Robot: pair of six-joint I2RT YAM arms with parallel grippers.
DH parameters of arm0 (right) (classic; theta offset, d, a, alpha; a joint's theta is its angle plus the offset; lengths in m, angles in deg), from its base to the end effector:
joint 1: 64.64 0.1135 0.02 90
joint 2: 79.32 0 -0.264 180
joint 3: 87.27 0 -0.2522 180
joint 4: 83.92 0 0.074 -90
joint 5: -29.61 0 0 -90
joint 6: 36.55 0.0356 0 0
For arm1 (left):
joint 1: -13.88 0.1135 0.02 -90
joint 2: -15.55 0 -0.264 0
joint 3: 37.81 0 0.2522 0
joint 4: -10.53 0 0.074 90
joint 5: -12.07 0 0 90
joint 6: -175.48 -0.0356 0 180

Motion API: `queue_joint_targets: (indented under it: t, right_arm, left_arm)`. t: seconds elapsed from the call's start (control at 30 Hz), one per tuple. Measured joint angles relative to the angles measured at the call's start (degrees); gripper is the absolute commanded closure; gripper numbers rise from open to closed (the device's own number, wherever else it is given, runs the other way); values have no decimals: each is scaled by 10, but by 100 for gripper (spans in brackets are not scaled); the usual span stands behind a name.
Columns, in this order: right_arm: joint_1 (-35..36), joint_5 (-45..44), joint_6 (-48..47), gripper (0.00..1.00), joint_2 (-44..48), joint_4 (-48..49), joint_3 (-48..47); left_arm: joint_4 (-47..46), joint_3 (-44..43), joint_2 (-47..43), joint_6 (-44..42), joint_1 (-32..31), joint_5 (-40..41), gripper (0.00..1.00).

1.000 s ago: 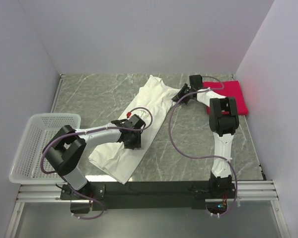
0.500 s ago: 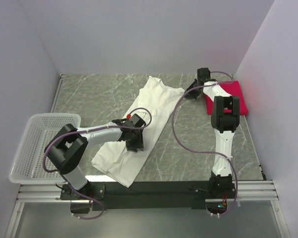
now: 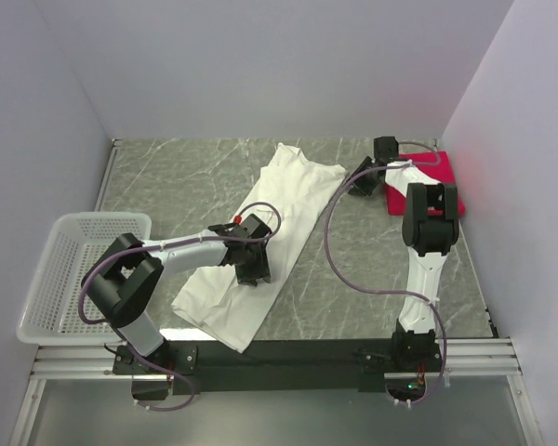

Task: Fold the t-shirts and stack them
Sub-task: Fold the tshirt

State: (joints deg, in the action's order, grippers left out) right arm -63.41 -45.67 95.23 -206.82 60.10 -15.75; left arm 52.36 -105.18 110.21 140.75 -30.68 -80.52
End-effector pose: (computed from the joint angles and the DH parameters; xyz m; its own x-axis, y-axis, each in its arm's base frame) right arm 0.4810 0.0194 0.1519 -0.7216 0.6291 -0.2890 0.4215 0.7305 0.5374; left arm 0.2159 -0.2149 0.1586 -0.9648 -0.2022 -0.1684 -0.1413 0.9379 -0.3170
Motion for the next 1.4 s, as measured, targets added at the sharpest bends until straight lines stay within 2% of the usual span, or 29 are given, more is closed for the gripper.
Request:
queue_joint_targets:
  t: [0.4,0.5,0.7,1.17,1.27,1.37,1.4]
  right_arm:
    - [9,53,13,59,12,48,41]
    - [17,52,17,65,9,42,37]
    - [21,42,20,100,-15,9,-1]
    - [24,7,23,100,-36,-64,-60]
    - [23,2,23,100,-36,-73,-62]
    - [23,3,21,100,-36,-74,-62]
    - [23,4,20,100,-36,-74,-62]
  left_arm:
    - [-6,17,-13,28,0,2,53]
    - [-6,17,-13,30,0,2,53]
    - [-4,20,-15,39,1,1,55]
    - [-32,84,-58,76,49,-53,57]
    - [-38,94,-67,85,54,-59,51]
    - [-37,93,-73,90,54,-59,40]
    - [-31,91,-76,89,54,-54,33]
